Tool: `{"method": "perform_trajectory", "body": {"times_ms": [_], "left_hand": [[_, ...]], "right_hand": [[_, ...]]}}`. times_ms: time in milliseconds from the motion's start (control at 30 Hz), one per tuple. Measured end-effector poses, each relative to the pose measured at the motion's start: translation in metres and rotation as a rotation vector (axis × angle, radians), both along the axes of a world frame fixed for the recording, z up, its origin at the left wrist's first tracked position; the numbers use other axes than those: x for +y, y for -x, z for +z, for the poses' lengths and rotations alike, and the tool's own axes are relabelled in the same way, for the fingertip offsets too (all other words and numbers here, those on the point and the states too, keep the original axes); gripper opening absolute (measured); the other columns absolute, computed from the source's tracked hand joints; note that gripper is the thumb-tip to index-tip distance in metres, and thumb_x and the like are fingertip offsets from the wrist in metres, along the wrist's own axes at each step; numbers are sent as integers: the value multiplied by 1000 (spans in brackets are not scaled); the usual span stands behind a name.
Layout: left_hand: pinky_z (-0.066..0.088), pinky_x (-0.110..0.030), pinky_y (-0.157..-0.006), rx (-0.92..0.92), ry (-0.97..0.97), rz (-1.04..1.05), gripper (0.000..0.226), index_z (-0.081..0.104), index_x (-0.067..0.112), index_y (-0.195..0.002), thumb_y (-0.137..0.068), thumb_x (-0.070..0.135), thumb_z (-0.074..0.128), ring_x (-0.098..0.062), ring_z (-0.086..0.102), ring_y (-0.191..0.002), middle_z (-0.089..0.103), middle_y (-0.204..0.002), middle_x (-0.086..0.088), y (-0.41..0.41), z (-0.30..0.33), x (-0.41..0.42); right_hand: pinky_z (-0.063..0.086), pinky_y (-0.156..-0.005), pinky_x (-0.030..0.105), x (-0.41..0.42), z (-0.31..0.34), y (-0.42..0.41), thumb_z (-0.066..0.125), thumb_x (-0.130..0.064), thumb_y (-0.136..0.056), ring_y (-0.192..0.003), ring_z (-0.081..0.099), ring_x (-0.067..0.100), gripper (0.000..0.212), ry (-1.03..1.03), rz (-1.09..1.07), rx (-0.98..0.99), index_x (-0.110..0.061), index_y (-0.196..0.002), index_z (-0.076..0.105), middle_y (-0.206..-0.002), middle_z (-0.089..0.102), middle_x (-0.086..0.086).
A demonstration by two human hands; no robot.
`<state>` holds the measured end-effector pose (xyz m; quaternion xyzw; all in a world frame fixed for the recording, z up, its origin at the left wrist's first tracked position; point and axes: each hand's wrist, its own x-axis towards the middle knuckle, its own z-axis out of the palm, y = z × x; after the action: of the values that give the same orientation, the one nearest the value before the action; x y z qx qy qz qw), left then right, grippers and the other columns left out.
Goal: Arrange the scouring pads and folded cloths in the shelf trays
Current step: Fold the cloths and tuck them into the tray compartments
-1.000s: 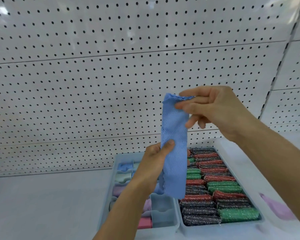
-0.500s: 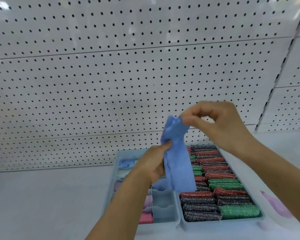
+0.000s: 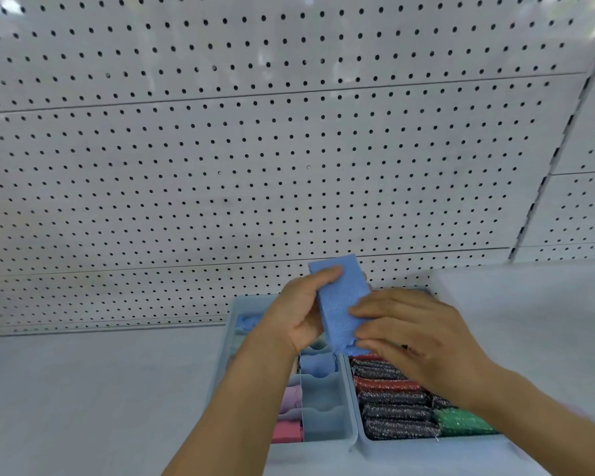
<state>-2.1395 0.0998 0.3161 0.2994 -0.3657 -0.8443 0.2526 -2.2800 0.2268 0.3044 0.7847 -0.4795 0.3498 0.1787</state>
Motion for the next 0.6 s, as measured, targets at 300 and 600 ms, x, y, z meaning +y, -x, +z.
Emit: {"method": "perform_trajectory", "body": {"times_ms": [300,600], "left_hand": [[54,-43,-88,-11,34,-3,33,57,-7,-124,-93,3,53,-33,64,-98,64,-116,-23,-5,1,1],[55,-35,-87,-42,200,-21,65,67,10,-112,-85,62,40,-21,70,-98,74,-105,-11,-7,-8,18]], "right_hand": [[43,-97,43,-11,-6,23,74,1,-71,-130,43,25,75,59,-103,215,-24,-135,45,-145,41,1],[56,-74,36,-17,13,-7,66,-2,-86,-83,70,21,13,-431,81,-1022,-13,-92,73,-88,75,0]]}}
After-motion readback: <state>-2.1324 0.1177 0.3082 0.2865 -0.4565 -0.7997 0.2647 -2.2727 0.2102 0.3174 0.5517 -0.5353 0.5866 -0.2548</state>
